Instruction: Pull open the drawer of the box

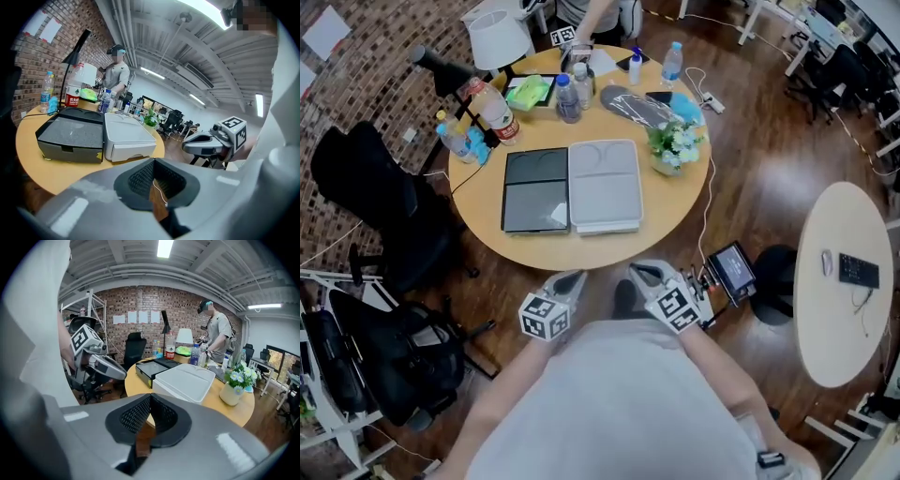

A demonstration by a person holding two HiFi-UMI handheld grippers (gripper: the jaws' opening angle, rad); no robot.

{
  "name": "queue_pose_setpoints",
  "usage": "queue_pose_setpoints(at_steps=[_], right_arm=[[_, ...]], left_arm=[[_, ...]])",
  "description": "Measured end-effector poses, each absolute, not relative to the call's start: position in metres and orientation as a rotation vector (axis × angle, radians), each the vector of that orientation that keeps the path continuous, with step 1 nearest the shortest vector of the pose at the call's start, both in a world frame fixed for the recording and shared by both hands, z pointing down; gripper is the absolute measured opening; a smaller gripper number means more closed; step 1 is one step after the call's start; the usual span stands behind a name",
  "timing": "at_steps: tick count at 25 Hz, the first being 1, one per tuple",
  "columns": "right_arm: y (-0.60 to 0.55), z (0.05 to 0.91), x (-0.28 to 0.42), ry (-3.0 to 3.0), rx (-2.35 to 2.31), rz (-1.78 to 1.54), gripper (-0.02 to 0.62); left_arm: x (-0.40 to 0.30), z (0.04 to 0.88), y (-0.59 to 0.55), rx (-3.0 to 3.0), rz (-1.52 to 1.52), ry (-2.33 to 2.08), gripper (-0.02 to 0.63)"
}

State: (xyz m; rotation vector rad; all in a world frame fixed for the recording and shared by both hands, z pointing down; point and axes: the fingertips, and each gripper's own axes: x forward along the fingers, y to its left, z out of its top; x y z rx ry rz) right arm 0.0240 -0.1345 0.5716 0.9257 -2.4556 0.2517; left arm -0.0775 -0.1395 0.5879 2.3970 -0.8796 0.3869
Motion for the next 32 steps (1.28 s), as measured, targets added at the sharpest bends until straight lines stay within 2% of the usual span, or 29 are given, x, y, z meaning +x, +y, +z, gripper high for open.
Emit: queue_pose_setpoints(at_steps=[18,30,32], right_arm=[[-0.195,0.623,0.058,-2.321,0.954,0.365,0.008],[-0.198,0.648,0.076,-2.27,0.938,0.479,0.077],[-0.2,0.653,0.077,-2.256,0.94,0.498,0.085]], left_arm=[[-0.077,0.641,-0.211,2.324,0.594,-1.041,0.006],[-0.081,0.669,-0.221,2.188,0.628,-1.07,0.009],[-0.081,0.672,-0.224,2.173,0.641,-1.069,0.026]])
